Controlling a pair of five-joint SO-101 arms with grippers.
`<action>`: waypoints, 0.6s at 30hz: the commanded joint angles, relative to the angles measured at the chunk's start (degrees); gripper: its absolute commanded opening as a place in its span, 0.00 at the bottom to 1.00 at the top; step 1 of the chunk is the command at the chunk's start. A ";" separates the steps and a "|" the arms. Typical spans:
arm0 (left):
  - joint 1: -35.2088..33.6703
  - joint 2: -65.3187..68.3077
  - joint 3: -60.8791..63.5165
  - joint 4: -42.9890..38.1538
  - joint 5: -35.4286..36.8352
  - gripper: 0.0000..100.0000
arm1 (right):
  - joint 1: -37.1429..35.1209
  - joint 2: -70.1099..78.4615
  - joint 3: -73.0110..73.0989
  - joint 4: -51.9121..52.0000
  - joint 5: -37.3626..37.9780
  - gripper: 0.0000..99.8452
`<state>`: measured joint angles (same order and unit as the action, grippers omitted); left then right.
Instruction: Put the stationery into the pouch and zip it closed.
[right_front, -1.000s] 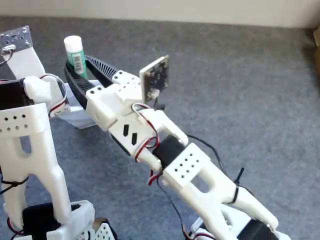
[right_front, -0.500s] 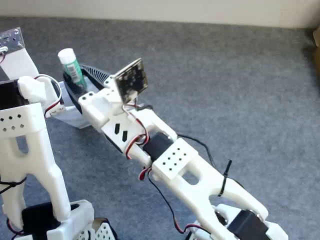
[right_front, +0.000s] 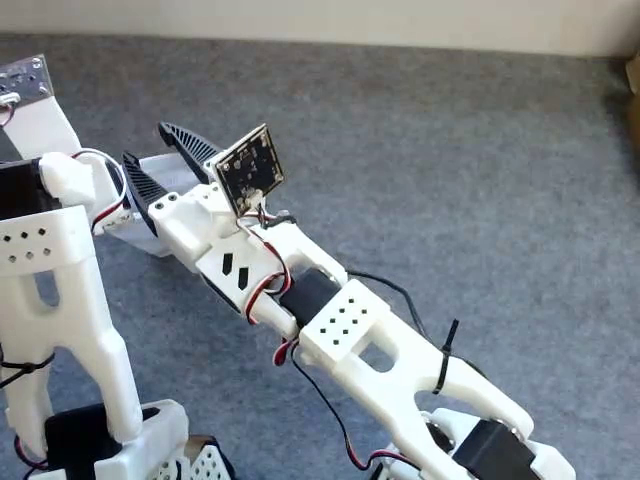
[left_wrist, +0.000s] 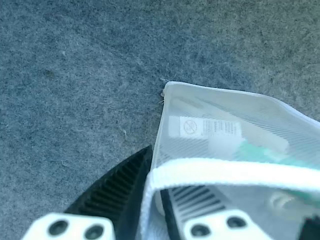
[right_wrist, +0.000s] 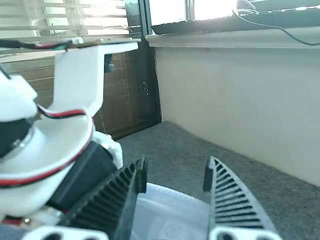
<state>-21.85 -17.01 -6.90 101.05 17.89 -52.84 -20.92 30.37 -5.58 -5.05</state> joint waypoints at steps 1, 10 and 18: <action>-1.54 0.57 0.22 0.26 0.53 0.01 | -0.04 -0.92 -0.48 -1.01 0.62 0.17; -1.54 0.57 0.31 0.26 0.53 0.01 | 0.22 -1.01 -0.66 -0.92 0.62 0.17; -1.54 0.57 1.80 0.09 0.53 0.01 | 0.04 -8.40 -0.84 7.87 0.70 0.17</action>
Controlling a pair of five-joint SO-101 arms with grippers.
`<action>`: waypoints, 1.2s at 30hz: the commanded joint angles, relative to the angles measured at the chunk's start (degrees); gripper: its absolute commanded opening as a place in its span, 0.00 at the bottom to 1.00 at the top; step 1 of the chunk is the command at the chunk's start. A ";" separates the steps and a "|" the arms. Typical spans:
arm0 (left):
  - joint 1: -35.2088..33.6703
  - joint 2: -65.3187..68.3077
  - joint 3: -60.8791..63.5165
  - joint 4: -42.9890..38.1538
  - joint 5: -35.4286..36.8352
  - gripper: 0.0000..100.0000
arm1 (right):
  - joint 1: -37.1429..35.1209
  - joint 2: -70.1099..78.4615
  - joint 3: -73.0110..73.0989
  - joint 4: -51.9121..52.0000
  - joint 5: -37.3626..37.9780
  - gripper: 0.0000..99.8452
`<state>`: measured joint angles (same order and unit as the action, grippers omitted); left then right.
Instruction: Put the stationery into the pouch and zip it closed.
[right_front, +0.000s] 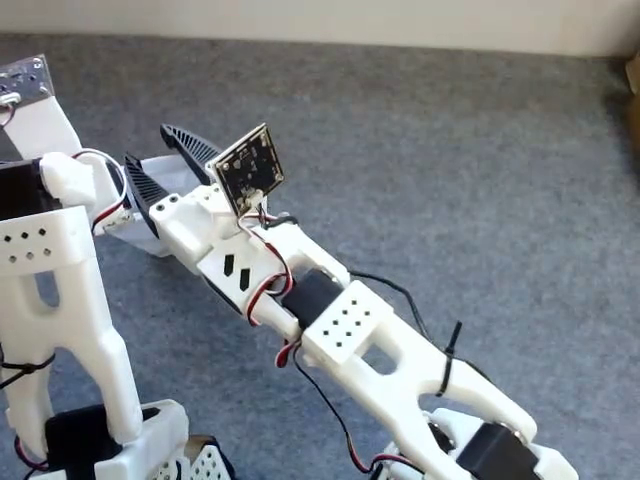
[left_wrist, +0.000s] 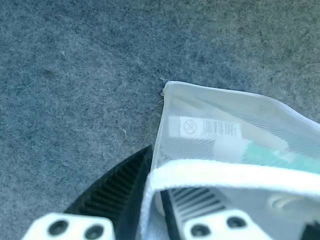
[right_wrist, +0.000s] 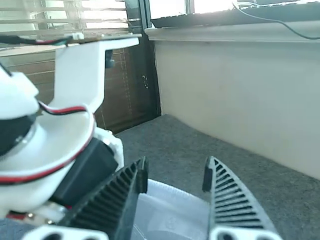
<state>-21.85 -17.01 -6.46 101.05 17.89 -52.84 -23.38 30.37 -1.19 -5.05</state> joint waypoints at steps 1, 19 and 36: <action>-1.54 0.57 1.63 0.09 0.53 0.01 | 0.04 -7.60 -0.84 4.53 0.70 0.17; -1.27 0.13 1.27 0.18 0.44 0.01 | 4.26 -29.14 -3.47 29.14 0.70 0.17; -1.19 -4.88 1.63 0.26 0.26 0.01 | 5.58 -54.90 22.55 41.89 9.49 0.17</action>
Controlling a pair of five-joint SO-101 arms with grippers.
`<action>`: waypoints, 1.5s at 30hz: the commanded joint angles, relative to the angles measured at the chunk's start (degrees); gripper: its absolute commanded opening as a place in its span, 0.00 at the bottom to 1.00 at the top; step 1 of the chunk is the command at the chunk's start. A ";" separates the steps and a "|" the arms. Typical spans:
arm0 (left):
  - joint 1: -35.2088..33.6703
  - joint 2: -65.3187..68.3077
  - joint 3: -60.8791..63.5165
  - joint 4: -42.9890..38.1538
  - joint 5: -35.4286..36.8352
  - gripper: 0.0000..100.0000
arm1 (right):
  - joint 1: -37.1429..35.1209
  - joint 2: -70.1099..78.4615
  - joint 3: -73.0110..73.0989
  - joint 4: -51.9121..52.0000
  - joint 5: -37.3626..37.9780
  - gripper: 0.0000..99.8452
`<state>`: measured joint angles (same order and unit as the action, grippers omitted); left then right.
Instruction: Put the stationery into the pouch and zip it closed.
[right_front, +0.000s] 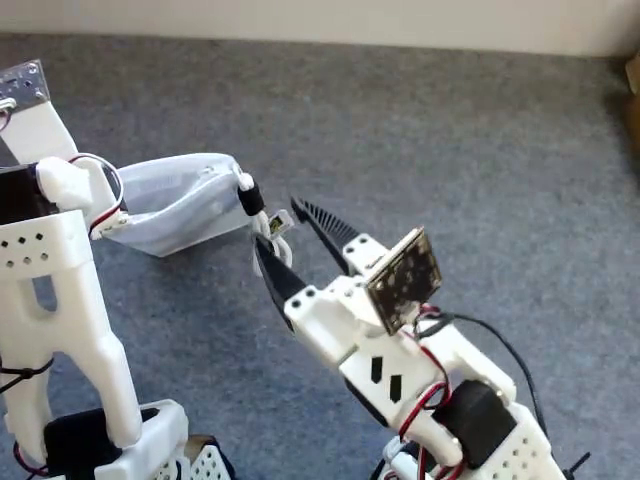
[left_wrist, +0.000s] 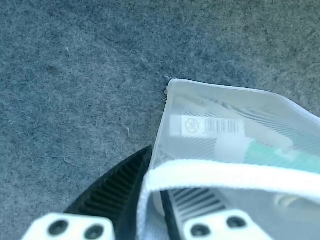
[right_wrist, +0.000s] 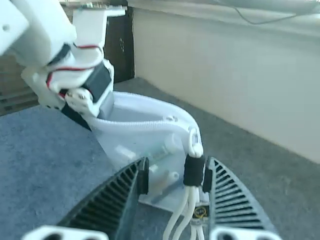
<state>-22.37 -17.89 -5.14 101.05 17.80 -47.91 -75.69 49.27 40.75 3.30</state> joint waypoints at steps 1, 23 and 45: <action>-0.66 -5.05 0.40 0.26 0.35 0.01 | 0.66 -2.77 5.58 -0.40 1.05 0.17; -0.66 -6.37 3.74 0.00 0.26 0.01 | 0.75 -2.77 28.79 -30.20 0.79 0.17; -0.66 -6.29 6.11 -0.18 0.35 0.01 | 4.00 24.92 20.53 -49.63 0.70 0.17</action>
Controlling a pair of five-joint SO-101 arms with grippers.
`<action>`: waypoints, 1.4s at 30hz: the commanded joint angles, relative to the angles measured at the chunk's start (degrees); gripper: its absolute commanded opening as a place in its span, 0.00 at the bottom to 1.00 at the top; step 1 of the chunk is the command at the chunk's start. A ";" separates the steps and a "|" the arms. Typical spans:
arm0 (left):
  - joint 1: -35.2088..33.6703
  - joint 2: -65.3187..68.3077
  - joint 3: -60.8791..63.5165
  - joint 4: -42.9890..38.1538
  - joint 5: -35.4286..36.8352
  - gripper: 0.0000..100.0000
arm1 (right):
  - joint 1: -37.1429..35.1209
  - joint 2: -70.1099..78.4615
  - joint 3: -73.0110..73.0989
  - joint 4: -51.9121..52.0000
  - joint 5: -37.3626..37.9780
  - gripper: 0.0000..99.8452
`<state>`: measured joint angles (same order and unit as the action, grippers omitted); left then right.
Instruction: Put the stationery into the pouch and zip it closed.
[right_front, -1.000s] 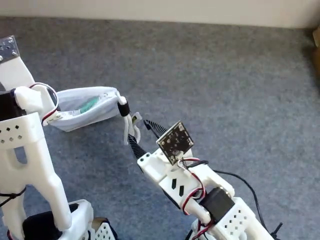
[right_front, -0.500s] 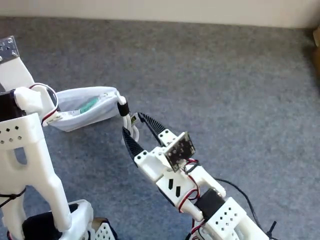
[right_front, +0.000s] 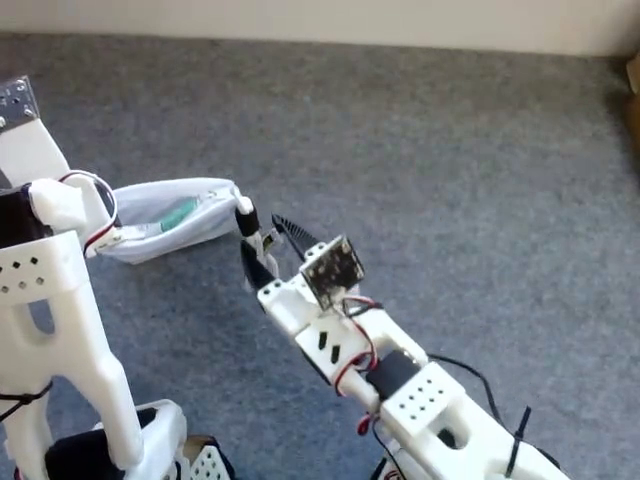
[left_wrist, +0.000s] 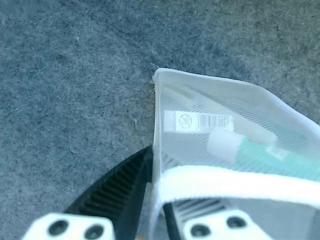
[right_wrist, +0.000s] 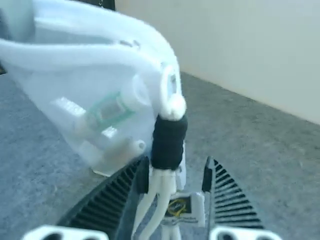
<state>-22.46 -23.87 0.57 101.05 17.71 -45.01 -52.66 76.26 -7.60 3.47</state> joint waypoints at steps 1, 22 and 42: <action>-0.57 -0.31 0.40 -0.18 0.44 0.01 | 1.10 2.59 -7.52 -1.19 0.53 0.17; -0.57 -0.31 0.48 -0.18 0.26 0.01 | 0.13 14.37 -17.80 1.10 1.14 0.03; -0.57 -0.31 0.48 -0.18 0.35 0.01 | 2.59 -10.68 -6.81 1.27 1.14 0.00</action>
<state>-22.55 -23.87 0.75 100.97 17.71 -41.76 -57.67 69.49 -6.02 3.91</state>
